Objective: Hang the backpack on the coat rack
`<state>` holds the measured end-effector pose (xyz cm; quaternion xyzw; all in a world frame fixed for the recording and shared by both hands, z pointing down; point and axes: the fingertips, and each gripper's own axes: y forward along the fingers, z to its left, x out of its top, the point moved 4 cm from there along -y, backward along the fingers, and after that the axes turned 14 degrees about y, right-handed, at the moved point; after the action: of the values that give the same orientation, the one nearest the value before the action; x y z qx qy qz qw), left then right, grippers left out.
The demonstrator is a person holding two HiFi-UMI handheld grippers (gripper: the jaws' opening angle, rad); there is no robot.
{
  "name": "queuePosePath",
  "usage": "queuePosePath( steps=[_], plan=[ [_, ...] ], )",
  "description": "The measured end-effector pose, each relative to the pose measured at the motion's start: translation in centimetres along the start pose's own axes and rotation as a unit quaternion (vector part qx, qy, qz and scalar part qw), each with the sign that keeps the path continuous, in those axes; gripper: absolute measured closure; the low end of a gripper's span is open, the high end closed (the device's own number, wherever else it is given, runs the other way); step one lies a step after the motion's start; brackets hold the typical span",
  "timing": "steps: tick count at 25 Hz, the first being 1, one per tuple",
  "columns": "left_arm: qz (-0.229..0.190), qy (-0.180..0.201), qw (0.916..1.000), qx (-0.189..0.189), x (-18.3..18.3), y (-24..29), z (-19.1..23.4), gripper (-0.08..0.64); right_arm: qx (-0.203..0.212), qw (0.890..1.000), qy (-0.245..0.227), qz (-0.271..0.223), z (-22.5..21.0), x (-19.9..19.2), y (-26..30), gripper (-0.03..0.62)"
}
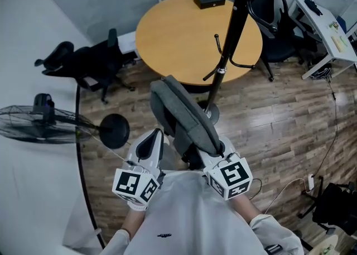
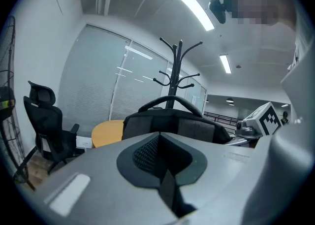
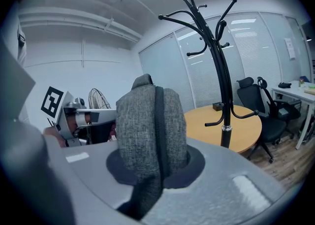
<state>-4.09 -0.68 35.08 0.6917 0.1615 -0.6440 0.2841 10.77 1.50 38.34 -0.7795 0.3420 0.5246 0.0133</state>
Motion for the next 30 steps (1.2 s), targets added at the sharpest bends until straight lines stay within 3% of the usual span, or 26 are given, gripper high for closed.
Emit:
queuePosePath(
  steps=[10, 15, 21, 30],
  plan=[
    [-0.019, -0.004, 0.9987, -0.047, 1.6, 3.5, 2.9, 0.543, -0.048, 0.998, 0.020, -0.024, -0.5, 2.5, 2.4, 0.531],
    [-0.035, -0.004, 0.9963, -0.078, 1.8, 5.8, 6.7, 0.543, -0.078, 0.995, 0.031, -0.049, -0.6, 4.4, 5.2, 0.531],
    [-0.048, 0.008, 0.9917, -0.120, 4.8, 9.4, 10.3, 0.543, -0.119, 0.988, 0.044, -0.084, -0.9, 7.7, 8.1, 0.531],
    [-0.054, 0.006, 0.9810, -0.186, 6.4, 14.4, 15.3, 0.543, -0.174, 0.973, 0.052, -0.145, -0.8, 11.6, 12.5, 0.531]
  ],
)
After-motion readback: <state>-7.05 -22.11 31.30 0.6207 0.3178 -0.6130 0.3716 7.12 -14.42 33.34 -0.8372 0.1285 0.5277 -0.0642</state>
